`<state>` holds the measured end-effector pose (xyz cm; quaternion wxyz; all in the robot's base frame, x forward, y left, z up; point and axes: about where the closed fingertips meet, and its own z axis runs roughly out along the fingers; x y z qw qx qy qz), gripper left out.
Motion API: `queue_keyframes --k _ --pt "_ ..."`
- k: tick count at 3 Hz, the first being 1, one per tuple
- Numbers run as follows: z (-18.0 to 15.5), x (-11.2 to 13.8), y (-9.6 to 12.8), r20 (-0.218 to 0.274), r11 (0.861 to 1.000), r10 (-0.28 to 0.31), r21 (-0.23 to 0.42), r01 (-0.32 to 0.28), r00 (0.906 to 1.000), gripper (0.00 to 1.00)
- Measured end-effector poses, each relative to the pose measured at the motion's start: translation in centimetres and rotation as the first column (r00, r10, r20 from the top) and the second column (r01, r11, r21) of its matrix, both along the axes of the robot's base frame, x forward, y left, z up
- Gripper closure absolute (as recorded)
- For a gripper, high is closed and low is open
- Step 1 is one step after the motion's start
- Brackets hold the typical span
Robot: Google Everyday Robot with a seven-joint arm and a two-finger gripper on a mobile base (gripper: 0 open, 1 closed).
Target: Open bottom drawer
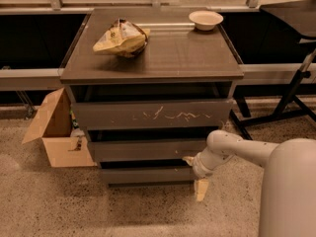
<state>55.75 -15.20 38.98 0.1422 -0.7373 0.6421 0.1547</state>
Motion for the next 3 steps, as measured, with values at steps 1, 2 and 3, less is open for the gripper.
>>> queue_keyframes --k 1,2,3 --pt "-2.8 -0.4 0.2 0.004 1.000 -0.008 0.002 0.008 1.0000 0.00" --pt "-5.7 -0.7 0.1 0.007 0.999 -0.024 0.034 0.024 0.9997 0.00" --pt "-11.0 -0.8 -0.4 -0.011 0.994 -0.059 0.096 0.060 0.9982 0.00"
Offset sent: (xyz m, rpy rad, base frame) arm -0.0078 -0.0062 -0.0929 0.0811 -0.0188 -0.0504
